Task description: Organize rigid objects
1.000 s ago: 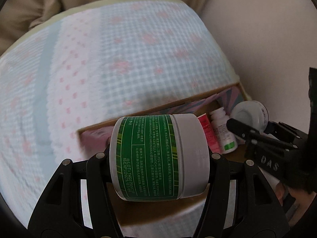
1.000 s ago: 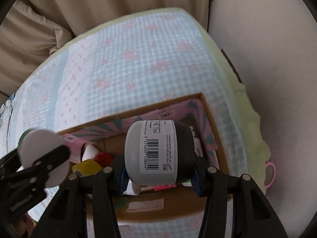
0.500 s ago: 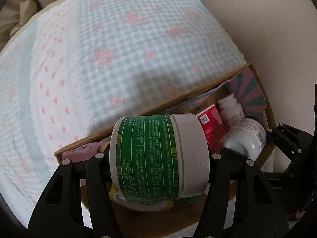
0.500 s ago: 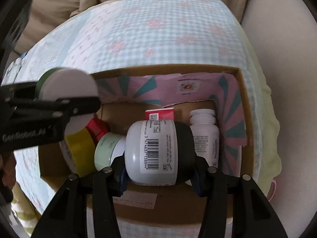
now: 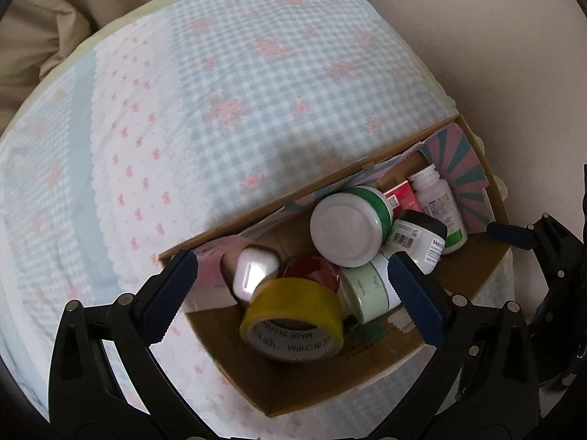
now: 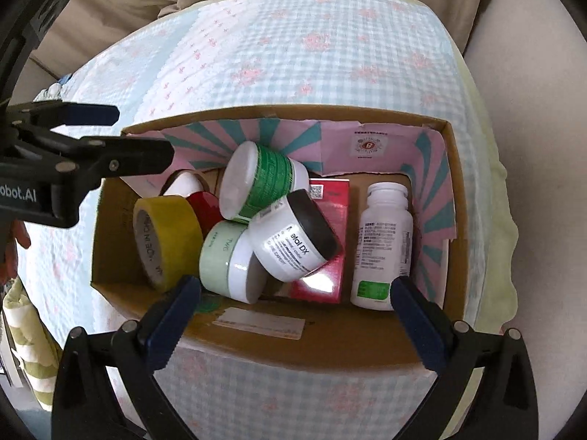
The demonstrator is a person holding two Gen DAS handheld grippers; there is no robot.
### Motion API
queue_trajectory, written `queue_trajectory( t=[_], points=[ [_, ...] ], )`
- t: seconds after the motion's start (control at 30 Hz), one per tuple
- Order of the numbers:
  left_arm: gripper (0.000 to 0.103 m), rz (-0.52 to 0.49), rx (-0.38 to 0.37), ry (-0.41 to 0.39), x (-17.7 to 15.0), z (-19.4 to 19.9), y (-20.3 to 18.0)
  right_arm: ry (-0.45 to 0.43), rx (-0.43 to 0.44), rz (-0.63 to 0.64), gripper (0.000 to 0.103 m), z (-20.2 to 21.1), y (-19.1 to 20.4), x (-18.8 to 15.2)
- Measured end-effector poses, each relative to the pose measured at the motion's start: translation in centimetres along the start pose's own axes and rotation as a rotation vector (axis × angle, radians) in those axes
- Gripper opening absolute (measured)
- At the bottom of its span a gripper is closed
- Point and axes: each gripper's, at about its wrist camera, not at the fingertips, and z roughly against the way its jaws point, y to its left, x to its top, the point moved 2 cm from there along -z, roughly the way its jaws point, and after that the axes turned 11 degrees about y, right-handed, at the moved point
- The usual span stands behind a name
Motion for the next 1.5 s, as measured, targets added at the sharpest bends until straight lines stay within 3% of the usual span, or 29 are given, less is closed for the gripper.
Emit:
queue_trajectory(
  t=[0.33,0.47,0.6,0.73,0.97,1.03,1.13,1.27,1.37,1.5],
  points=[
    [0.103,0.015,0.011,-0.037,-1.9,1.8,0.3,-0.029,-0.024,-0.002,0.103,1.2,1.0,-0.6],
    [0.103,0.037,-0.002,-0.076,-3.5,4.1,1.1,-0.048,-0.033,0.006,0.103,2.7,1.8,-0.9],
    [0.103,0.104,-0.020,-0.171,-5.6,9.6,3.0,-0.109,-0.042,0.022,0.103,6.9,3.6,-1.0],
    [0.103,0.148,0.006,-0.343,-9.2,18.6,5.5,-0.234,-0.037,0.023,0.103,13.9,6.9,-1.1],
    [0.103,0.218,0.049,-0.703,-19.3,34.8,9.2,-0.566,-0.046,-0.033,0.103,30.5,14.3,-4.3],
    [0.103,0.234,0.109,-0.781,-22.5,38.0,9.7,-0.644,-0.066,-0.035,0.103,33.7,16.4,-5.6],
    [0.103,0.243,0.172,-0.863,-26.4,41.1,10.1,-0.749,-0.090,-0.029,0.103,37.7,19.5,-7.6],
    [0.103,0.269,0.211,-0.954,-31.4,43.2,10.4,-0.845,-0.126,-0.030,0.103,40.0,22.6,-10.0],
    [0.103,0.293,0.255,-0.981,-34.0,43.2,10.6,-0.891,-0.141,-0.022,0.103,40.4,24.3,-11.7],
    [0.103,0.311,0.241,-1.001,-36.0,43.3,11.0,-0.916,-0.150,-0.015,0.103,40.4,25.4,-13.2]
  ],
)
